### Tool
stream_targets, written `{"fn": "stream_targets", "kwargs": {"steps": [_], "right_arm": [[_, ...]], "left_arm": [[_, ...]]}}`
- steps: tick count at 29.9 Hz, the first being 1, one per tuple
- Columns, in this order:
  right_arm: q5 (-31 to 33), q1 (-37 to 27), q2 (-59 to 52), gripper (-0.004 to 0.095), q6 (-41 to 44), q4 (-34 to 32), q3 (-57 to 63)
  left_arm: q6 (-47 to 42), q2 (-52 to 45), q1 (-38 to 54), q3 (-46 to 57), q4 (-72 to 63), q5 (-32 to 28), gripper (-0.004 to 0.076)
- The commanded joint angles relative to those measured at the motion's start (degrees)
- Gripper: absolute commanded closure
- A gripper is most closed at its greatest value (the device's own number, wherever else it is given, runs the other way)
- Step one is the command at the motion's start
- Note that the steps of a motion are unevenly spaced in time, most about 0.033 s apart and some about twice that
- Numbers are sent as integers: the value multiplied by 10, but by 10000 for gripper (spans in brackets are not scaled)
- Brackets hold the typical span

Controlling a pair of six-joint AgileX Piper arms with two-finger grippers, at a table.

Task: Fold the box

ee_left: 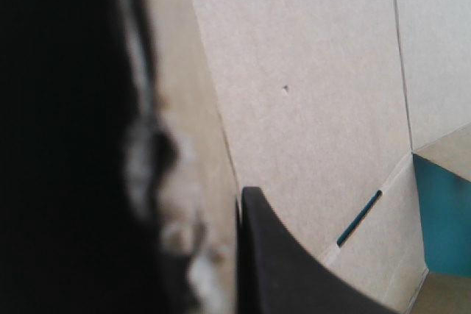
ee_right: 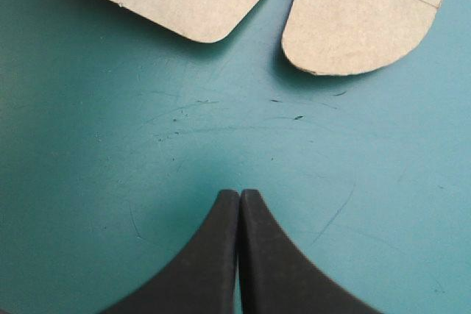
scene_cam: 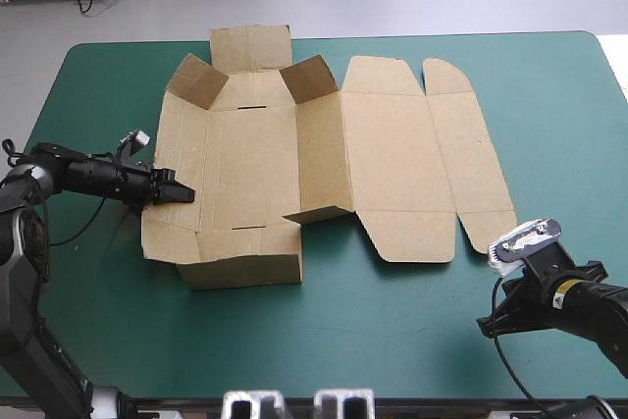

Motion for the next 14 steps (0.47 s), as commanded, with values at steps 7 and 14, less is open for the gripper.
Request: {"fn": "stream_targets", "kwargs": {"steps": [7,14], "right_arm": [[-35,-2,-1,932,-16,13,-16],[-78,-2,-1,932,-43,13,-53]], "left_arm": [[56,-118,-83,-139,68,47,734],[56,-176,-230,-308,265,38,734]]}}
